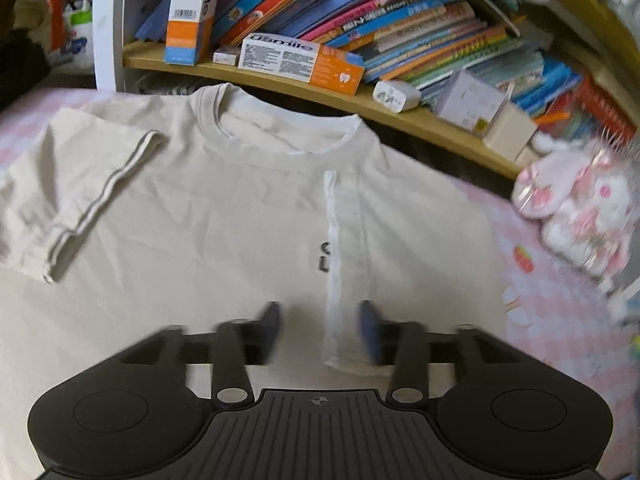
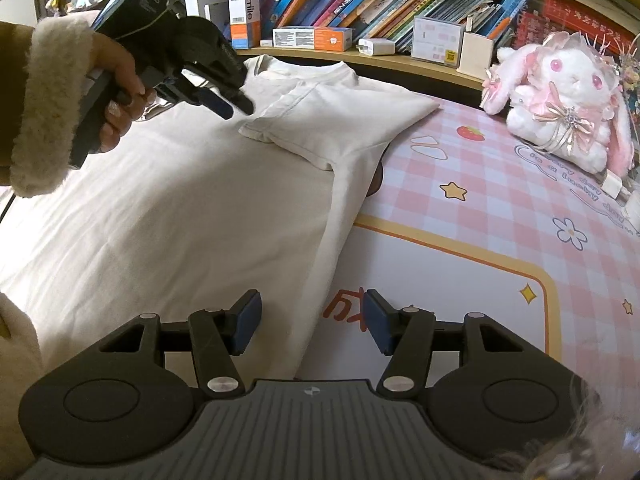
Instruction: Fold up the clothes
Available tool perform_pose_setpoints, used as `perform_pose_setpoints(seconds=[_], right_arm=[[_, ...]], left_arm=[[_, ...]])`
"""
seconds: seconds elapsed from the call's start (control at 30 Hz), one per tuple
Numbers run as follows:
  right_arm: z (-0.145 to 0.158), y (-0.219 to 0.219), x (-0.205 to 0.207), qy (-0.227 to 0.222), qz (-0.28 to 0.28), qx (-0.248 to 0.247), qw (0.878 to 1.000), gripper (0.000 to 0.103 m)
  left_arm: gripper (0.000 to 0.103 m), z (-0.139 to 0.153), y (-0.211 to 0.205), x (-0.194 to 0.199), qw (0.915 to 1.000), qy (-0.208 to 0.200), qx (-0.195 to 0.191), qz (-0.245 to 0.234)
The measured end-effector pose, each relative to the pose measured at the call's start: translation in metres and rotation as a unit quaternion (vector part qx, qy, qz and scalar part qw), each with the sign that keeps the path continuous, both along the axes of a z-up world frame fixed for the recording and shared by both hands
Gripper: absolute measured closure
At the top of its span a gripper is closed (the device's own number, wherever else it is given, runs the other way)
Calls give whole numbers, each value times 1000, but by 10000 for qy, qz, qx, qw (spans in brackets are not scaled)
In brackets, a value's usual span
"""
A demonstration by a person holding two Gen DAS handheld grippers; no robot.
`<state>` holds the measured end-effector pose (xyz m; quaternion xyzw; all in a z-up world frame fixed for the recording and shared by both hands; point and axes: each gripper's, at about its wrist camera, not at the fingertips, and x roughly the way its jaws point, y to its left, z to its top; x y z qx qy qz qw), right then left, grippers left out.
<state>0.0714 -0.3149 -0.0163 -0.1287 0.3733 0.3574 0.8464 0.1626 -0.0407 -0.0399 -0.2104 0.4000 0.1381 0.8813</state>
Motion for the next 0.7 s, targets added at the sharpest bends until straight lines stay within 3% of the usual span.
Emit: perform_pose_setpoints(seconds=[0.1,0.13,0.2,0.4,0.47,0.5,0.53,0.7], right_arm=[[1,0,0,2,17,-3,10000,48],[1,0,0,2,24,-5,10000,48],[1,0,1,2,38,-8,10000,48],[1,0,1,3,73,3,10000,48],[0,0,1,-8,74,2,10000,48],[0,0,1,-11,75,1,10000,48],[0,0,0,-14,80,1,10000,47],[-1,1,0,-43,86,3,10000,46]], left_arm=[[59,-5,-7,3,9999,0,-45,-103],[78,-7,-9,5,9999,60,-25,-124],[103,-11,-12,7,9997,189,42,-140],[103,5,-20,-3,9981,-46,610,-118],[103,-6,-13,2,9978,361,551,-43],[96,-10,-10,4,9974,480,532,-30],[90,-10,-7,4,9974,471,540,-29],[89,3,-1,-9,9982,307,518,-32]])
